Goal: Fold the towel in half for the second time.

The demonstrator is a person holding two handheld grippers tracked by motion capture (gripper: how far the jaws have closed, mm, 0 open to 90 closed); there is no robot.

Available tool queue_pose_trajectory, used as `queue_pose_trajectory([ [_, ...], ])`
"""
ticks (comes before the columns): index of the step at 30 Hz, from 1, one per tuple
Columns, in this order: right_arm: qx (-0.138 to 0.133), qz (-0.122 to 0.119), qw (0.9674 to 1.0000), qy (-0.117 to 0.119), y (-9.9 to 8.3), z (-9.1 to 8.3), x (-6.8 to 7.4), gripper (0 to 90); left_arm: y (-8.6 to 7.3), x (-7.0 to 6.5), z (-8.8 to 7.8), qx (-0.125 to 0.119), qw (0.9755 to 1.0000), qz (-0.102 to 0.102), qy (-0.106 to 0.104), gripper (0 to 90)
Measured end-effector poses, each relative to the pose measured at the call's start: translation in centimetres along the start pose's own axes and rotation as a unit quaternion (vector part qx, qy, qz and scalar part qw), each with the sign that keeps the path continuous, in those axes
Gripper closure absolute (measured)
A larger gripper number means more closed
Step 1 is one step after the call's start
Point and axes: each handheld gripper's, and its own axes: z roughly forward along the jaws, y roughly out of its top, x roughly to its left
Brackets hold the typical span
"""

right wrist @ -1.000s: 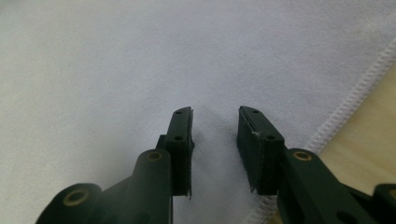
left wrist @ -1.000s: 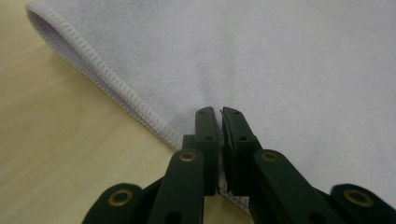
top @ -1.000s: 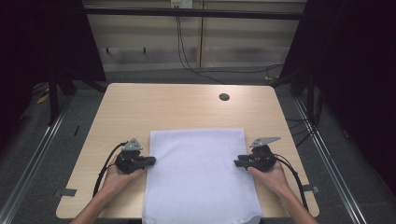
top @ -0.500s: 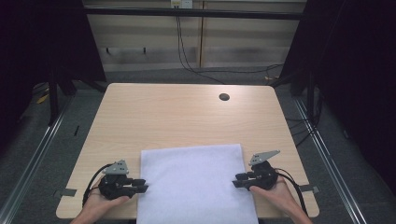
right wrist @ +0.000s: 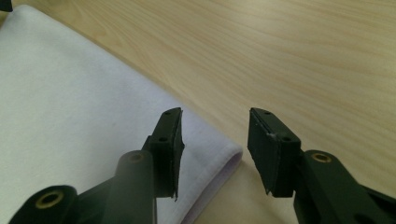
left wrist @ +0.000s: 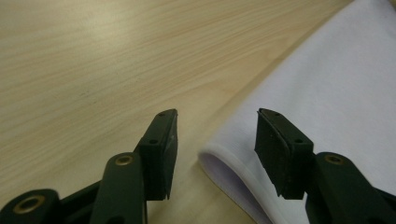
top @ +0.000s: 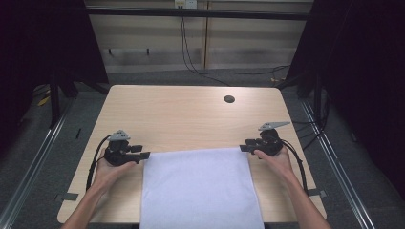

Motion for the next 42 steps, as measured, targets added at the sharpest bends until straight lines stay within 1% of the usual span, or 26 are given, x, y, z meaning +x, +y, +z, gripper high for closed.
queue_pose_trajectory([
  [1, -0.002, 0.003, 0.9999, 0.009, -0.1, 0.3, -0.2, 53.8, 0.0, 0.1, 0.4, 0.004, 1.0000, -0.002, -0.007, 39.3],
  [4, 0.012, 0.004, 0.9998, 0.015, -0.5, 1.0, -0.4, 54.2, -0.4, -0.2, 1.2, 0.023, 0.9996, 0.010, -0.016, 38.3],
  [6, 0.023, 0.003, 0.9997, 0.011, -0.8, 1.3, -0.6, 55.5, -0.5, -0.4, 1.2, 0.026, 0.9995, 0.014, -0.011, 40.6],
  [7, 0.026, 0.004, 0.9996, 0.008, -1.0, 1.4, -0.6, 55.8, -0.5, -0.4, 1.1, 0.029, 0.9994, 0.012, -0.012, 44.3],
  [8, 0.027, 0.003, 0.9996, 0.007, -1.1, 1.4, -0.6, 57.0, -0.5, -0.2, 1.1, 0.027, 0.9996, 0.008, -0.009, 49.3],
  [9, 0.028, 0.003, 0.9996, 0.009, -1.1, 1.5, -0.5, 60.4, -0.6, 0.0, 1.0, 0.023, 0.9997, 0.001, -0.009, 54.6],
  [10, 0.032, 0.000, 0.9995, 0.004, -1.0, 1.5, -0.4, 62.6, -0.6, 0.2, 1.0, 0.025, 0.9996, 0.006, -0.014, 59.4],
  [11, 0.034, 0.003, 0.9994, 0.000, -1.0, 1.5, -0.2, 63.3, -0.7, 0.2, 0.9, 0.027, 0.9994, 0.010, -0.019, 64.8],
  [13, 0.038, 0.007, 0.9992, 0.009, -1.1, 1.5, -0.2, 73.6, -0.9, 0.0, 0.8, 0.029, 0.9991, 0.017, -0.026, 72.3],
  [14, 0.039, 0.008, 0.9991, 0.011, -1.1, 1.4, -0.2, 77.0, -0.9, -0.2, 0.8, 0.033, 0.9987, 0.026, -0.027, 75.8],
  [16, 0.037, 0.006, 0.9990, 0.023, -1.1, 1.3, -0.3, 84.2, -0.9, -0.5, 0.8, 0.035, 0.9983, 0.034, -0.032, 82.7],
  [18, 0.036, 0.005, 0.9989, 0.031, -0.9, 0.9, -0.2, 86.2, -0.8, -0.6, 0.8, 0.034, 0.9983, 0.029, -0.037, 84.6],
  [21, 0.025, 0.008, 0.9992, 0.029, -0.5, 0.3, -0.2, 86.9, -0.5, -0.3, 0.7, 0.031, 0.9985, 0.024, -0.039, 85.3],
  [22, 0.024, 0.007, 0.9993, 0.027, -0.4, 0.2, -0.2, 87.0, -0.4, -0.1, 0.6, 0.025, 0.9986, 0.020, -0.042, 85.5],
  [24, 0.020, 0.007, 0.9995, 0.022, -0.1, 0.0, -0.2, 87.0, 0.0, 0.1, 0.3, 0.011, 0.9990, 0.016, -0.039, 85.5],
  [26, 0.011, 0.009, 0.9998, 0.015, 0.4, -0.4, -0.3, 87.0, 0.7, 0.1, 0.2, 0.006, 0.9992, 0.015, -0.037, 85.5],
  [28, -0.005, 0.015, 0.9998, 0.011, 1.0, -0.9, -0.4, 86.9, 1.5, 0.0, 0.0, -0.004, 0.9994, 0.014, -0.032, 85.5],
  [29, -0.017, 0.019, 0.9996, 0.011, 1.3, -1.0, -0.5, 86.8, 2.1, 0.0, -0.1, -0.006, 0.9995, 0.015, -0.028, 85.5],
  [30, -0.026, 0.026, 0.9993, 0.011, 1.6, -1.2, -0.6, 86.8, 2.7, 0.0, -0.3, -0.014, 0.9995, 0.016, -0.022, 85.5],
  [31, -0.033, 0.023, 0.9992, 0.006, 2.0, -1.4, -0.7, 86.9, 3.1, 0.1, -0.3, -0.018, 0.9995, 0.017, -0.021, 85.5],
  [33, -0.041, 0.025, 0.9988, 0.002, 2.7, -1.7, -0.9, 86.9, 4.3, 0.3, -0.5, -0.035, 0.9991, 0.016, -0.017, 85.5],
  [34, -0.049, 0.026, 0.9985, -0.001, 3.1, -2.0, -1.0, 87.0, 4.9, 0.5, -0.5, -0.045, 0.9988, 0.014, -0.015, 85.5],
  [35, -0.055, 0.024, 0.9982, -0.006, 3.5, -2.3, -1.2, 87.0, 5.5, 0.6, -0.6, -0.052, 0.9985, 0.015, -0.012, 85.5],
  [37, -0.066, 0.028, 0.9974, -0.012, 4.4, -2.9, -1.5, 87.1, 6.7, 0.8, -0.7, -0.064, 0.9977, 0.019, -0.009, 85.6],
  [40, -0.074, 0.027, 0.9967, -0.021, 5.4, -3.7, -1.9, 87.1, 8.5, 0.8, -1.0, -0.080, 0.9965, 0.022, -0.009, 85.6],
  [42, -0.081, 0.024, 0.9961, -0.025, 5.9, -4.4, -2.1, 87.1, 9.7, 0.7, -1.4, -0.092, 0.9954, 0.022, -0.014, 85.7],
])
